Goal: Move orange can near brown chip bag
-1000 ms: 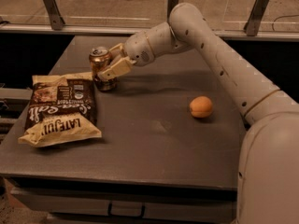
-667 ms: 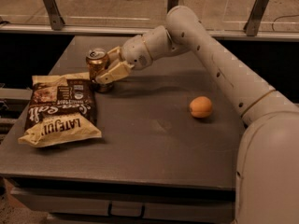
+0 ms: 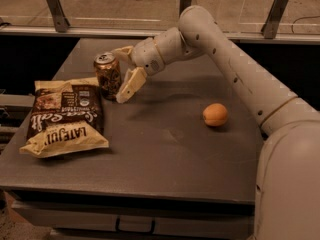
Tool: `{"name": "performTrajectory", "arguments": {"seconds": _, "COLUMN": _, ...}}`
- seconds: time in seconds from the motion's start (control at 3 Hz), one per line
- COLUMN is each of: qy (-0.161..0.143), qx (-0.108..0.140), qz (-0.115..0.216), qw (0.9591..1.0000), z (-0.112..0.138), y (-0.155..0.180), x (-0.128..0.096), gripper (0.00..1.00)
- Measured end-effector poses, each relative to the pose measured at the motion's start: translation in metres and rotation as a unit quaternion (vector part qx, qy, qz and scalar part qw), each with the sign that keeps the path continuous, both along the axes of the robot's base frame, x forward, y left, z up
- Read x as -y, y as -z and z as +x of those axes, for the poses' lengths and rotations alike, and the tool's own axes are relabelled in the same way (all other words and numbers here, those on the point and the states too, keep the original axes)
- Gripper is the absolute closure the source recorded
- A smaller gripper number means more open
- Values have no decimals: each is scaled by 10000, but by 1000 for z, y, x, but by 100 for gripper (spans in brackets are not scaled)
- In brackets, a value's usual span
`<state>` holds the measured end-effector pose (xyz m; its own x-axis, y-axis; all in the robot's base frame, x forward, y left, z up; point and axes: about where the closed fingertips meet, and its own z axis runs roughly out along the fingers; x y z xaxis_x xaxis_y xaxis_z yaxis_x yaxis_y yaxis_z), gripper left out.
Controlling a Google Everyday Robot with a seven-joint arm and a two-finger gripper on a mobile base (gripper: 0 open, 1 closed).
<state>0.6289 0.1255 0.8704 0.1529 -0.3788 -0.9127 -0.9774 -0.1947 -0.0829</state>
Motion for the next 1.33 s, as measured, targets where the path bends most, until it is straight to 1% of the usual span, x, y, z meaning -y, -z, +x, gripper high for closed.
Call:
{"name": "performTrajectory", "arguments": {"seconds": 0.33, "qy": 533, "qx": 462, "qz": -98, "qw": 9975, "z": 26, "y": -27, "x": 35, "gripper": 0}}
{"name": "performTrajectory", "arguments": {"seconds": 0.67, "qy": 1386, "qx": 1204, "qz": -221, "qw": 9828, "z": 59, "y": -81, "x": 87, "gripper": 0}}
{"name": "performTrajectory", "arguments": {"seconds": 1.0, "qy": 2322, "qx": 2075, "qz": -218, "qw": 9500, "z": 78, "y": -159, "x": 141, "gripper": 0}}
{"name": "performTrajectory", "arguments": {"seconds": 1.33, "qy": 3148, "qx": 2960, "qz": -108, "qw": 9018, "z": 75, "y": -244, "x": 187, "gripper": 0}}
